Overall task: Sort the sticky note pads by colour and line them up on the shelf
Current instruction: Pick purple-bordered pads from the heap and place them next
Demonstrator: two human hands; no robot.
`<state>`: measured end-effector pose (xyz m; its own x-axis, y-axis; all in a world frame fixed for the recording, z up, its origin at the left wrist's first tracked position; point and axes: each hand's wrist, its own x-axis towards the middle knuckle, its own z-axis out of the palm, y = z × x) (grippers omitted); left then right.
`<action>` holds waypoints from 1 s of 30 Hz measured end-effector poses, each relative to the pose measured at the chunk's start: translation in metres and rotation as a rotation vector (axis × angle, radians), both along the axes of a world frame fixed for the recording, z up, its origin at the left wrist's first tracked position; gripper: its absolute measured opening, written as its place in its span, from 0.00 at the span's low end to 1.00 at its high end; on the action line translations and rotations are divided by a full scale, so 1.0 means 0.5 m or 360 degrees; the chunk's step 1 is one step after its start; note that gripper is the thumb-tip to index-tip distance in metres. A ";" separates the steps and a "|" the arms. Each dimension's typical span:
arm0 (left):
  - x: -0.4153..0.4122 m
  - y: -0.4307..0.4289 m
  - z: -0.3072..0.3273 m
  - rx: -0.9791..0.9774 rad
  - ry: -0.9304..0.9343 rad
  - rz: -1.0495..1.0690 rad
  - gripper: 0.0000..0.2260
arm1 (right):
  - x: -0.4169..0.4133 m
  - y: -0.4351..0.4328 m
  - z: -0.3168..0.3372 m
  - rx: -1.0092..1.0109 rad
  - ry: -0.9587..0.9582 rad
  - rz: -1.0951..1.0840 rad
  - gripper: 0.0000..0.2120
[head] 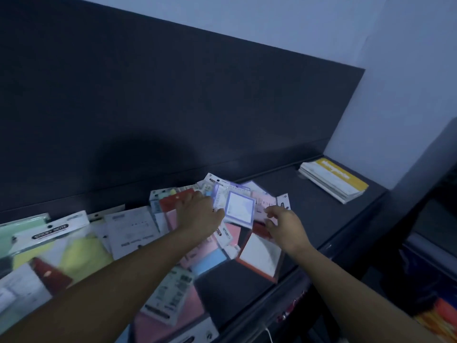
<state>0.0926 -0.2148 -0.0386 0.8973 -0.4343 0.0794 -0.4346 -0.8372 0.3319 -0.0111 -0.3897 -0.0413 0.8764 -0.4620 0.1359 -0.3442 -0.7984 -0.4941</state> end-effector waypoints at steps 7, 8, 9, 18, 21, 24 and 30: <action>0.028 -0.089 -0.021 0.0318 -0.0031 0.0289 0.40 | 0.124 -0.123 0.004 0.0096 0.0065 0.0223 0.16; 0.027 -0.096 -0.024 0.0331 -0.0047 0.0311 0.41 | 0.145 -0.133 -0.001 0.0082 0.0091 0.0284 0.17; 0.026 -0.102 -0.028 0.0350 -0.0061 0.0331 0.41 | 0.166 -0.142 -0.006 0.0057 0.0127 0.0345 0.19; 0.044 -0.132 -0.029 0.0478 0.0075 0.0625 0.41 | 0.325 -0.170 -0.043 0.0099 0.0627 0.0638 0.24; 0.050 -0.131 -0.027 0.0402 0.0219 0.0681 0.40 | 0.340 -0.177 -0.060 0.0260 0.0421 0.0570 0.11; 0.060 -0.123 -0.013 0.0271 0.0341 0.0681 0.29 | 0.348 -0.179 -0.051 0.0777 0.0195 0.0536 0.03; 0.055 -0.082 0.059 -0.1181 0.0693 0.0729 0.08 | 0.353 -0.183 0.026 0.1220 -0.0230 0.0669 0.08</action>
